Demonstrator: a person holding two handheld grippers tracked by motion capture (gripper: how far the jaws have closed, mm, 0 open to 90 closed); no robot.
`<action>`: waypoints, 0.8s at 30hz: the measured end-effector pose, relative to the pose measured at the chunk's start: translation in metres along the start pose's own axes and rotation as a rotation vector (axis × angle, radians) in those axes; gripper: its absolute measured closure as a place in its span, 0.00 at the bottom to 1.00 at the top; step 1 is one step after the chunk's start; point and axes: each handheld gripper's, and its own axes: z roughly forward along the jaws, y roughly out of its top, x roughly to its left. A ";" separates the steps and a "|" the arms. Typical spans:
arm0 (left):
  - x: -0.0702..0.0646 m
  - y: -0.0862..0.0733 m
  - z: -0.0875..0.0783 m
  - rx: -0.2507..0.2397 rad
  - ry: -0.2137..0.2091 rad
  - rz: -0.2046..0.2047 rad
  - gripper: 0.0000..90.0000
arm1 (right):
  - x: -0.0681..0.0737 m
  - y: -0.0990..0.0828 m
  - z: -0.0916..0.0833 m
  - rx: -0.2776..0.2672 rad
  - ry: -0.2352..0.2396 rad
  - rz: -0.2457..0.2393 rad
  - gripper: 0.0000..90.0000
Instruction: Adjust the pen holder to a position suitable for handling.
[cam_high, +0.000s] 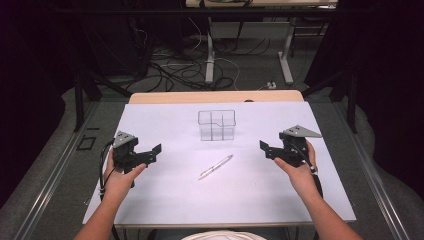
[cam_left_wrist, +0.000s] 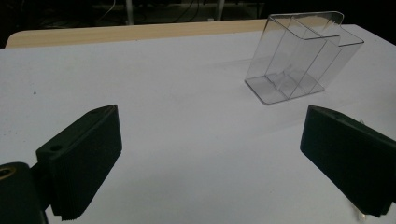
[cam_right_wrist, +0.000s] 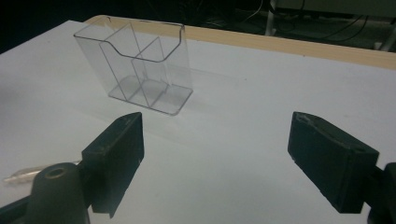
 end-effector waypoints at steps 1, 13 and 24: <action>-0.001 0.001 0.000 0.004 -0.001 0.002 0.06 | -0.001 -0.002 0.000 0.004 0.001 0.012 0.20; -0.019 0.016 0.010 0.019 -0.036 0.041 0.06 | -0.005 -0.009 0.000 -0.006 -0.008 0.033 0.15; -0.044 0.025 0.029 0.068 -0.096 0.100 0.07 | -0.005 -0.012 0.004 0.002 -0.016 0.017 0.04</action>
